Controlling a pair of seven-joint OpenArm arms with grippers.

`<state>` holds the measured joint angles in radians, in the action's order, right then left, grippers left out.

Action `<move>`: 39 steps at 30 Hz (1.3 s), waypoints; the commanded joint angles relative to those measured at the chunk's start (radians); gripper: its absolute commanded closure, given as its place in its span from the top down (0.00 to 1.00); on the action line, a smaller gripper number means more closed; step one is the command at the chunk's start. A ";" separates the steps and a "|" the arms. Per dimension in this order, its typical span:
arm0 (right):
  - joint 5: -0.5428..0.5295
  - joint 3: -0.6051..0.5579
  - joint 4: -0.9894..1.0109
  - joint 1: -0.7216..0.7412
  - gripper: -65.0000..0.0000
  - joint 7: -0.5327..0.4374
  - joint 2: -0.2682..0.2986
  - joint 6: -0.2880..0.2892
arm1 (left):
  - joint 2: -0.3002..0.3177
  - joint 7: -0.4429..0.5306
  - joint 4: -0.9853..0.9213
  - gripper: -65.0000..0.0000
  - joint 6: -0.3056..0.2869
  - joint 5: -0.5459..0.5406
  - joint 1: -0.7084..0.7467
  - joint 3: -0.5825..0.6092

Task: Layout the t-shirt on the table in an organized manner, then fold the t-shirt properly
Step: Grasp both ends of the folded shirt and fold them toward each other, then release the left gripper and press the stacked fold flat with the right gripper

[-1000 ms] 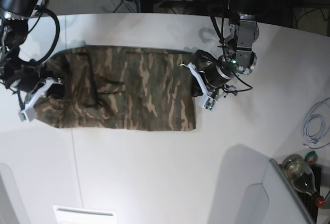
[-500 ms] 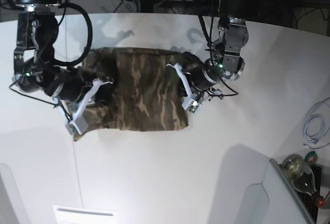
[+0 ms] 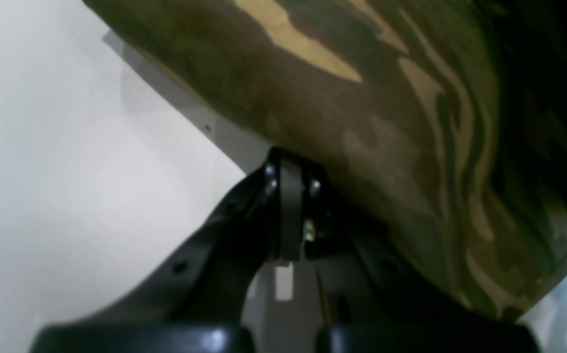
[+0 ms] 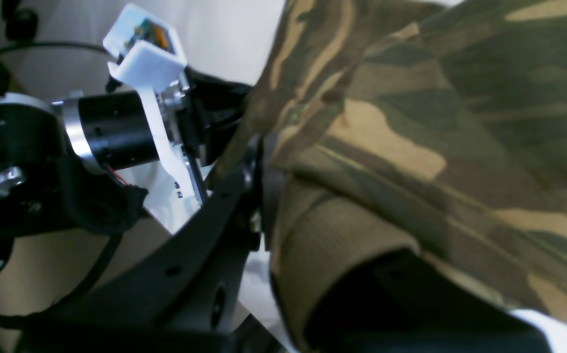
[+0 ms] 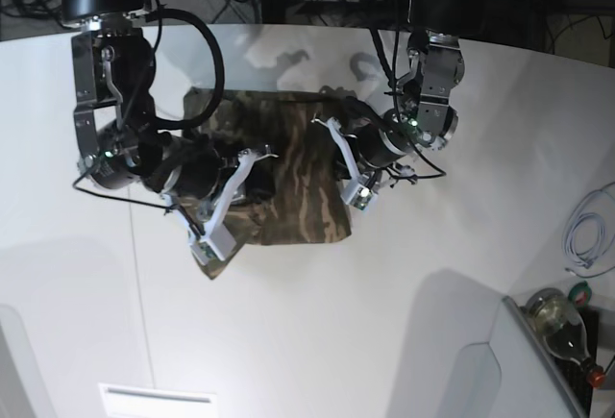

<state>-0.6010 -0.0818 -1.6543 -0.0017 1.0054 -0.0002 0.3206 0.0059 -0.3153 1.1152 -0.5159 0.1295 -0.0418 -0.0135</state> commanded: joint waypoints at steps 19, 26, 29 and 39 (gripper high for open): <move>-0.023 -0.125 0.148 0.070 0.01 -0.119 -0.053 -0.034 | 0.018 -0.015 0.012 0.00 -0.002 0.008 0.001 -0.003; -0.023 -0.132 0.211 0.068 0.01 -0.178 -0.031 -0.036 | 0.075 -0.017 0.110 0.00 -0.002 0.003 0.036 -0.004; -0.023 -0.132 0.213 0.068 0.01 -0.173 -0.030 -0.036 | 0.104 -0.018 0.151 0.00 -0.002 0.006 0.066 -0.030; -0.013 -0.143 0.210 0.068 0.01 -0.168 -0.025 -0.139 | 0.191 -0.018 0.263 0.00 -0.028 -0.003 0.196 -0.282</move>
<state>-0.5991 -0.2234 -1.4265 0.0498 0.8494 -0.0193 0.1822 0.1902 -0.3553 1.3556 -0.5434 0.1387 0.1661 -0.2928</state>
